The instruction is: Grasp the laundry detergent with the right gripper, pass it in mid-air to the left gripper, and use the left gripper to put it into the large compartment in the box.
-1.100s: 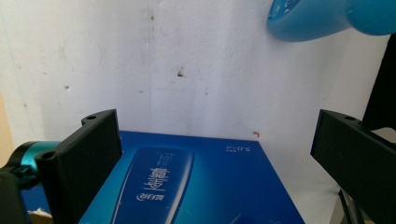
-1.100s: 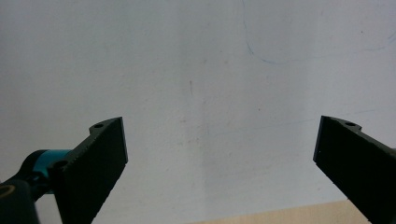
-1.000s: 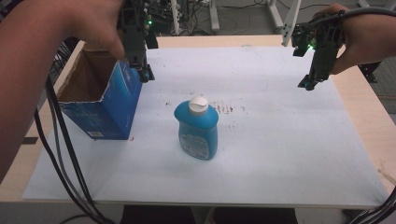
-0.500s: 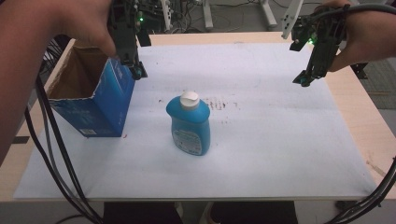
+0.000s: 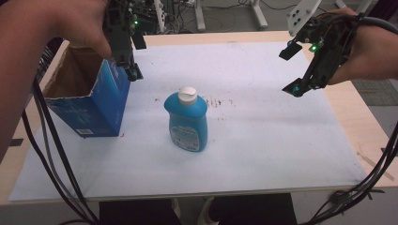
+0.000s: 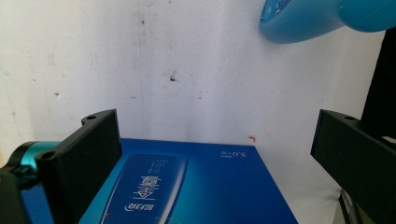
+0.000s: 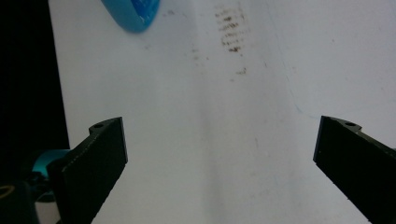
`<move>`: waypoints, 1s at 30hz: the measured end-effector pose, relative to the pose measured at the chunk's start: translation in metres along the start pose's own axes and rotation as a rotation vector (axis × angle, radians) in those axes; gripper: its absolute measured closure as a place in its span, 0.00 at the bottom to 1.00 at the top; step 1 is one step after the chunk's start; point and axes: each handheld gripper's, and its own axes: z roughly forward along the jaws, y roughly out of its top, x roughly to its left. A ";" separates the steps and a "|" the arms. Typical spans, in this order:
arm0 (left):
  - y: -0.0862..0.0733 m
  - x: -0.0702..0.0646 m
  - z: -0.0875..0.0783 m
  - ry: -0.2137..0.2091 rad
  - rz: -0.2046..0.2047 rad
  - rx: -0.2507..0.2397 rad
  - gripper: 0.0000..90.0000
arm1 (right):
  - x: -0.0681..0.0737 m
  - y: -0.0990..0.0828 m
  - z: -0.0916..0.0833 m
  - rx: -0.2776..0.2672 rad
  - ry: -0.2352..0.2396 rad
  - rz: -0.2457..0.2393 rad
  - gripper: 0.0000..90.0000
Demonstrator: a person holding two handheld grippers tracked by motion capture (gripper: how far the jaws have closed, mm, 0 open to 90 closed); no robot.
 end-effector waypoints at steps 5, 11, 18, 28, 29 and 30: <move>-0.001 0.000 0.003 -0.001 -0.005 0.004 0.02 | 0.018 0.001 0.006 -0.091 0.003 0.016 0.02; 0.000 -0.001 0.006 -0.007 0.002 0.006 0.02 | 0.036 0.000 0.022 -0.191 0.027 0.037 0.02; 0.000 -0.002 0.004 -0.006 0.005 0.000 0.02 | 0.053 -0.001 0.046 -0.249 0.024 0.054 0.02; 0.004 -0.003 0.007 -0.005 0.013 0.012 0.02 | 0.065 -0.002 0.070 -0.366 0.025 0.102 0.02; 0.004 -0.003 0.007 -0.005 0.013 0.012 0.02 | 0.066 -0.002 0.072 -0.377 0.031 0.107 0.02; 0.004 -0.003 0.007 -0.005 0.013 0.012 0.02 | 0.066 -0.002 0.072 -0.377 0.031 0.107 0.02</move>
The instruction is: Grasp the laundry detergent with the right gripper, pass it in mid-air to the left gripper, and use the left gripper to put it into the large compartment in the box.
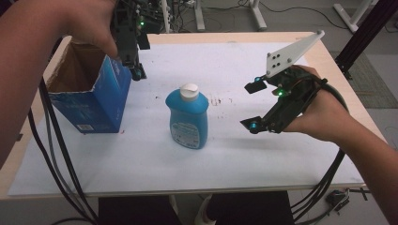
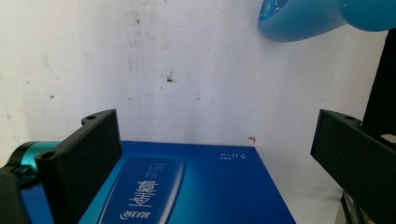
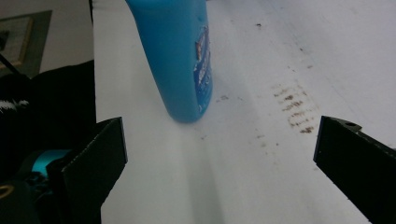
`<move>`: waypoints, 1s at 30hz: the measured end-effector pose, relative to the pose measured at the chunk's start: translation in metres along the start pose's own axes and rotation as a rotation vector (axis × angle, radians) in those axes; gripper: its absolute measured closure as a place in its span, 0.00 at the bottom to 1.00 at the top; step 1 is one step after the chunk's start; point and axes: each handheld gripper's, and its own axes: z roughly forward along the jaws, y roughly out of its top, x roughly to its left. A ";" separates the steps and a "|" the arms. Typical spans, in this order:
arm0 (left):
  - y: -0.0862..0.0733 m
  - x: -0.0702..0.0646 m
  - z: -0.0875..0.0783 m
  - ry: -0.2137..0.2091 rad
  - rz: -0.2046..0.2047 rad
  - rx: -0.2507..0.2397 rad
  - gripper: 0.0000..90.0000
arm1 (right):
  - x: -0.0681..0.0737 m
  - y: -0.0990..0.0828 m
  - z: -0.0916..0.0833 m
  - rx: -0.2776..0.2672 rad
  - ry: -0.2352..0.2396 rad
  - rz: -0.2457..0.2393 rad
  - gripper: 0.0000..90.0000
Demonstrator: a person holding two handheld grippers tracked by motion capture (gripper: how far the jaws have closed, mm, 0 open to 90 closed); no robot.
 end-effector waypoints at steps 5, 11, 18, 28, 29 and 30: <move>-0.001 0.000 -0.001 0.004 0.002 -0.005 0.02 | 0.006 -0.003 0.015 -0.041 0.007 0.018 0.02; -0.003 -0.001 -0.001 0.009 0.004 -0.007 0.02 | 0.010 -0.003 0.033 -0.070 0.016 0.031 0.02; -0.006 -0.002 0.000 0.008 0.008 -0.013 0.02 | 0.013 0.000 0.052 -0.086 0.031 0.040 0.02; -0.008 -0.001 0.002 0.008 0.005 -0.022 0.02 | 0.018 0.005 0.080 -0.102 0.053 0.046 0.02; -0.009 -0.002 0.002 0.008 0.004 -0.023 0.02 | 0.018 0.006 0.082 -0.102 0.053 0.043 0.02; -0.009 -0.002 0.002 0.008 0.002 -0.025 0.02 | 0.019 0.006 0.085 -0.102 0.055 0.046 0.02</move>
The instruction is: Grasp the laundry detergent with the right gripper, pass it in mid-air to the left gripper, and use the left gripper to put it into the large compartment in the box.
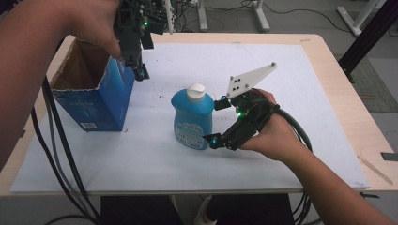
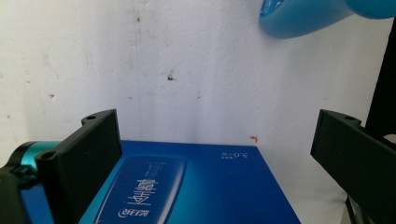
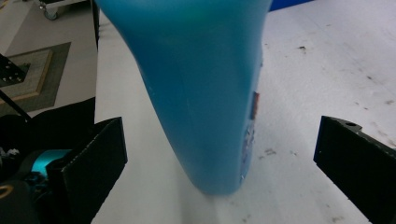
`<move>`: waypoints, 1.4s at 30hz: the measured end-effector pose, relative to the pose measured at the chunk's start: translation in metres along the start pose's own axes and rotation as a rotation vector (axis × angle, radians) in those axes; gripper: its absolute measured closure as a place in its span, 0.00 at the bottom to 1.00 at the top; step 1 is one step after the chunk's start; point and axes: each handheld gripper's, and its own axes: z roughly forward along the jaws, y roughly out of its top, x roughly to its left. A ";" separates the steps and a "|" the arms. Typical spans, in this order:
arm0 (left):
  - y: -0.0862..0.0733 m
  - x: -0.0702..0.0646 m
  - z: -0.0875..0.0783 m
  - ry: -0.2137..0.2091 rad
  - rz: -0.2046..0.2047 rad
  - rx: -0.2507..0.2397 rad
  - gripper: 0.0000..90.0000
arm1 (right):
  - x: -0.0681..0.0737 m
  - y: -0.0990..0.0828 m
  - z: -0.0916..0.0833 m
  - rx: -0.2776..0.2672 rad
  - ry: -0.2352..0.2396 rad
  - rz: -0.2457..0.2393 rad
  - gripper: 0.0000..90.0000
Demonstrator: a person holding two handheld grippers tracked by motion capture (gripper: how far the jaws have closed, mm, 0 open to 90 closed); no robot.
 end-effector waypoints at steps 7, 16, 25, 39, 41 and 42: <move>-0.004 -0.001 0.001 -0.001 -0.005 0.001 0.02 | 0.002 0.001 0.015 -0.035 0.004 0.014 0.02; -0.004 0.000 0.002 -0.002 -0.003 -0.001 0.02 | 0.004 -0.001 0.030 -0.071 -0.010 0.026 0.02; -0.006 0.001 0.003 -0.003 -0.007 -0.002 0.02 | 0.005 -0.009 0.037 -0.116 -0.039 0.057 0.06; -0.007 0.001 0.004 -0.004 -0.010 -0.006 0.02 | 0.009 -0.013 0.043 -0.166 -0.084 0.078 0.15; -0.007 0.001 0.004 -0.005 -0.009 -0.003 0.02 | 0.009 -0.014 0.043 -0.167 -0.089 0.083 0.19; -0.007 0.001 0.004 -0.005 -0.009 -0.003 0.02 | 0.009 -0.014 0.043 -0.167 -0.089 0.083 0.19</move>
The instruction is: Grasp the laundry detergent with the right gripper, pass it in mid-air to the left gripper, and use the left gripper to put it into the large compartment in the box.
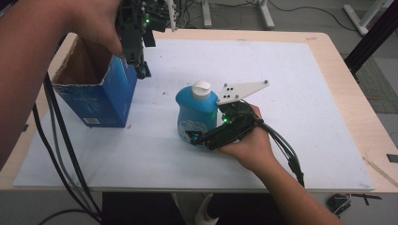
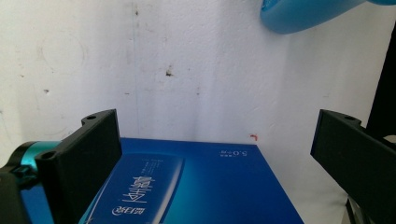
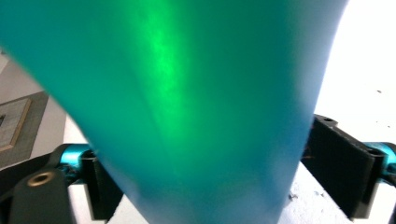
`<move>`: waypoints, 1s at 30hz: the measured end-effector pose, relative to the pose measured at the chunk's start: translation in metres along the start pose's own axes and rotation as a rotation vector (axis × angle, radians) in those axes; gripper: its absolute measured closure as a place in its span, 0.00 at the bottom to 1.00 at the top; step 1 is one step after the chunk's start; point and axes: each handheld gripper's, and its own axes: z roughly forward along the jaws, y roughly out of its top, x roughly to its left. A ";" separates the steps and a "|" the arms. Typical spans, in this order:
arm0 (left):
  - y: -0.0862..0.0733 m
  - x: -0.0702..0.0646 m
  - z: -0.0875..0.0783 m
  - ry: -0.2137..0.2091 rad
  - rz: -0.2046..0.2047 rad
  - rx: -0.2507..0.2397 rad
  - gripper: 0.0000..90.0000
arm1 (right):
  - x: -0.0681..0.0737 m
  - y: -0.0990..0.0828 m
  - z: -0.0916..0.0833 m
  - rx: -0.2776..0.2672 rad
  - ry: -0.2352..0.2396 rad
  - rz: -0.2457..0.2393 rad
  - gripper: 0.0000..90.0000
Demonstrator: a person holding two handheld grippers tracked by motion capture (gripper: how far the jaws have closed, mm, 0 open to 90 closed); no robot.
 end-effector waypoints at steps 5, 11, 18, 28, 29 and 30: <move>0.000 0.000 0.001 -0.001 0.000 -0.004 0.02 | 0.002 -0.001 -0.001 -0.016 -0.010 -0.011 0.26; 0.000 0.001 0.001 -0.002 0.000 -0.003 0.02 | 0.003 -0.002 0.002 -0.013 -0.015 -0.018 0.28; 0.000 0.000 0.002 -0.005 0.001 -0.001 0.02 | 0.003 -0.002 0.002 -0.019 -0.024 -0.016 0.30; -0.001 0.001 0.002 -0.005 -0.002 0.002 0.02 | 0.004 -0.005 0.004 -0.029 -0.033 -0.016 0.38; -0.001 0.000 0.002 -0.005 -0.003 0.001 0.02 | 0.004 -0.006 0.004 -0.031 -0.037 -0.017 0.38; -0.001 0.001 0.002 -0.005 -0.003 0.002 0.02 | 0.004 -0.006 0.004 -0.032 -0.038 -0.015 0.39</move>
